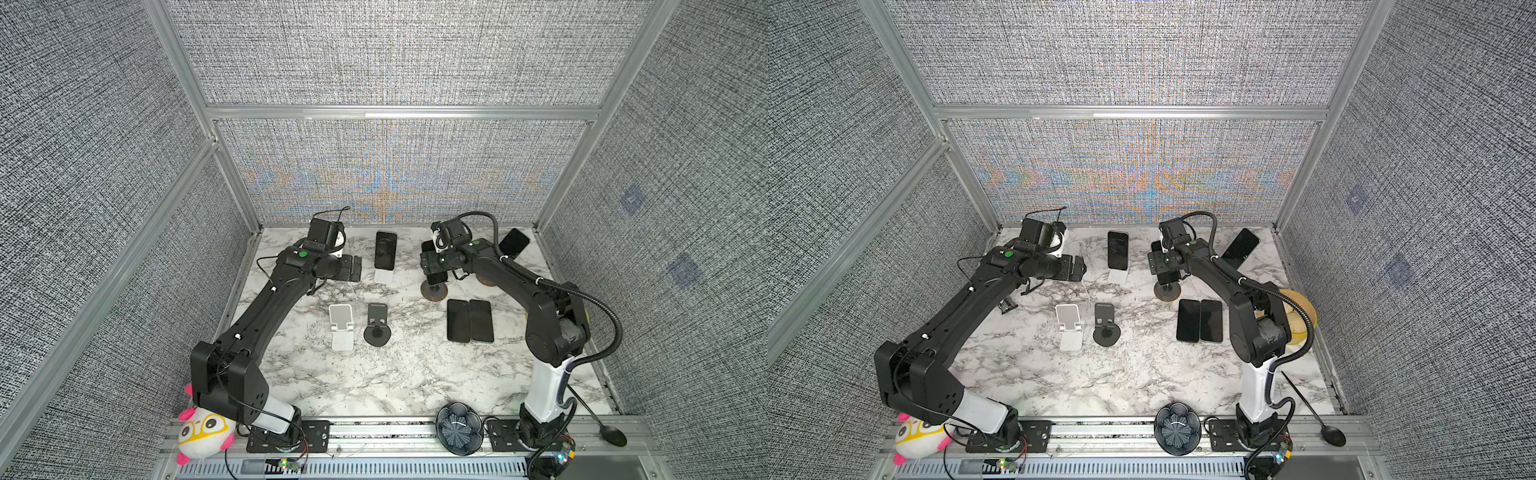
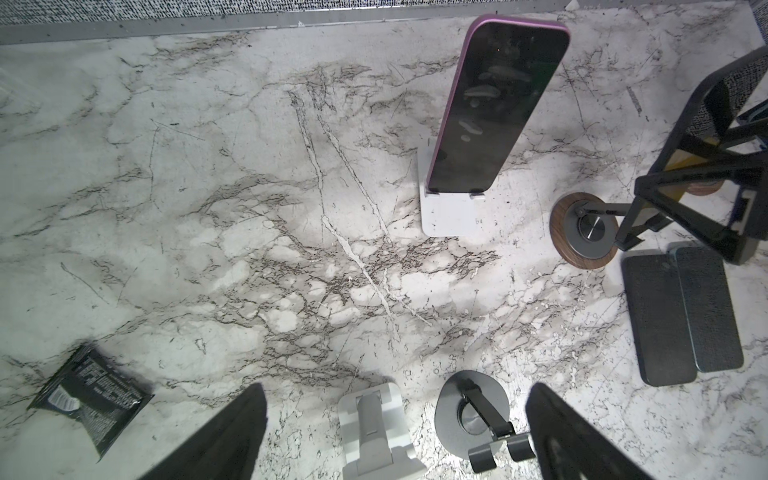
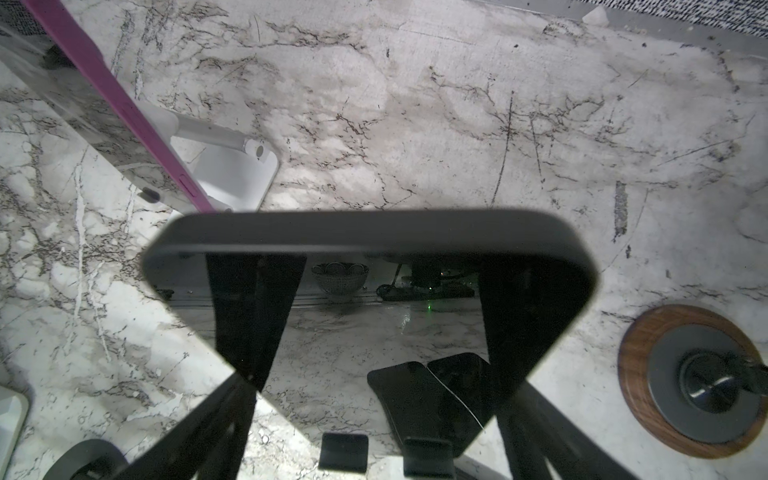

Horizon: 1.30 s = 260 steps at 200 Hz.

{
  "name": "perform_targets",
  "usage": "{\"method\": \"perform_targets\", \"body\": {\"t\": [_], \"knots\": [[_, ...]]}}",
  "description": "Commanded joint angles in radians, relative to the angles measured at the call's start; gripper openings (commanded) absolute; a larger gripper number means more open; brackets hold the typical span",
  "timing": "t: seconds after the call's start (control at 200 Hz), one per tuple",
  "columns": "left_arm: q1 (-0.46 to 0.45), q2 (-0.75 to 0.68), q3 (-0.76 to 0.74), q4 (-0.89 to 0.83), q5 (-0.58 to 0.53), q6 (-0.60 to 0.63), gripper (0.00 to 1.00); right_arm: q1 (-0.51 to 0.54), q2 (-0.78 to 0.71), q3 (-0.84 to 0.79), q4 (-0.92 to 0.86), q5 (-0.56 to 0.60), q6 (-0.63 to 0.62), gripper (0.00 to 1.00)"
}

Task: Remove the phone from the phone stand
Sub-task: 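Close the right gripper on the black phone on the dark round stand, then lift the held phone off the round stand with the right gripper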

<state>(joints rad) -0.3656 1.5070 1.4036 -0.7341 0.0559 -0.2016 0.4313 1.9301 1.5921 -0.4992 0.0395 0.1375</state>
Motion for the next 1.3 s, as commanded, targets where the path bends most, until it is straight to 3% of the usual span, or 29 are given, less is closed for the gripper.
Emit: {"method": "perform_targets", "body": {"t": [0.0,0.63,0.76,0.97,1.295], "knots": [[0.001,-0.009,0.003,0.005,0.015,0.004,0.98,0.001,0.001,0.008,-0.006,-0.004,0.01,0.89],[0.002,-0.007,0.004,0.001,0.018,0.008,0.98,0.002,-0.037,-0.015,-0.004,0.029,0.021,0.77],[0.004,-0.009,0.005,-0.001,0.016,0.009,0.98,0.003,-0.04,-0.02,0.002,0.025,0.027,0.77],[0.005,-0.012,0.006,-0.002,0.015,0.012,0.98,0.002,-0.006,-0.001,-0.003,0.009,0.035,0.86],[0.005,-0.011,0.004,-0.004,0.013,0.015,0.98,0.003,0.008,-0.004,0.023,0.01,0.044,0.81]]}}
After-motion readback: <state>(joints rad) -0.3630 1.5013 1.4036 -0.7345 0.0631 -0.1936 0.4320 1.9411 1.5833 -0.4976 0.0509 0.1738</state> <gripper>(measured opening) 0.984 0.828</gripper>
